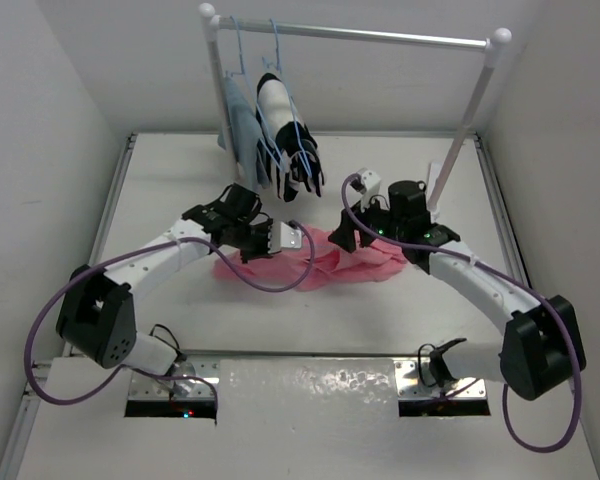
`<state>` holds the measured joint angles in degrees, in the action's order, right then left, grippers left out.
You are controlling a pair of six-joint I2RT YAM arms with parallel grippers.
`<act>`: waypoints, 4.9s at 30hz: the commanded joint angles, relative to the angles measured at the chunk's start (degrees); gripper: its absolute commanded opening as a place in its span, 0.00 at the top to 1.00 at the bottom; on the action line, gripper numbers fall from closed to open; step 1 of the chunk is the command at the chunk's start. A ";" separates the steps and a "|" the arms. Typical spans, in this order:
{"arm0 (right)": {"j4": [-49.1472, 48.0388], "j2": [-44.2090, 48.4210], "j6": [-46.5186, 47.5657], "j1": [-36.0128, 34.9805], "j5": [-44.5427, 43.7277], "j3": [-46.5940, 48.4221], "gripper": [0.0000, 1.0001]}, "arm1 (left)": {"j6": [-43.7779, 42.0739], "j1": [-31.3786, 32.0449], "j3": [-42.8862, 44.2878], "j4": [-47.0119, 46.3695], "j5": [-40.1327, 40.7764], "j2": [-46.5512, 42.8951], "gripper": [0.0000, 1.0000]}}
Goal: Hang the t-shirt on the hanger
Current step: Place the T-shirt on the hanger, then place the hanger at the clothesline.
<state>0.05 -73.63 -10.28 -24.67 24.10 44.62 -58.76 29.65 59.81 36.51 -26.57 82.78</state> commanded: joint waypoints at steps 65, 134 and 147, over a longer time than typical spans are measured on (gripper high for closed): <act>43.87 14.30 12.84 0.84 -7.66 19.97 1.00 | 7.17 -11.10 2.42 -2.67 -7.36 -10.10 0.00; 7.16 -28.51 -2.01 -7.50 -45.10 68.08 1.00 | 17.98 -12.95 -13.67 -13.66 4.95 -22.31 0.00; 6.80 -16.21 0.88 -7.59 -43.96 52.33 0.32 | 18.07 -13.04 -13.93 -13.49 4.60 -22.67 0.00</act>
<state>9.63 -96.16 -10.72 -32.38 -19.11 98.39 -41.50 17.45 46.48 24.95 -21.56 61.56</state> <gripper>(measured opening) 0.657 0.998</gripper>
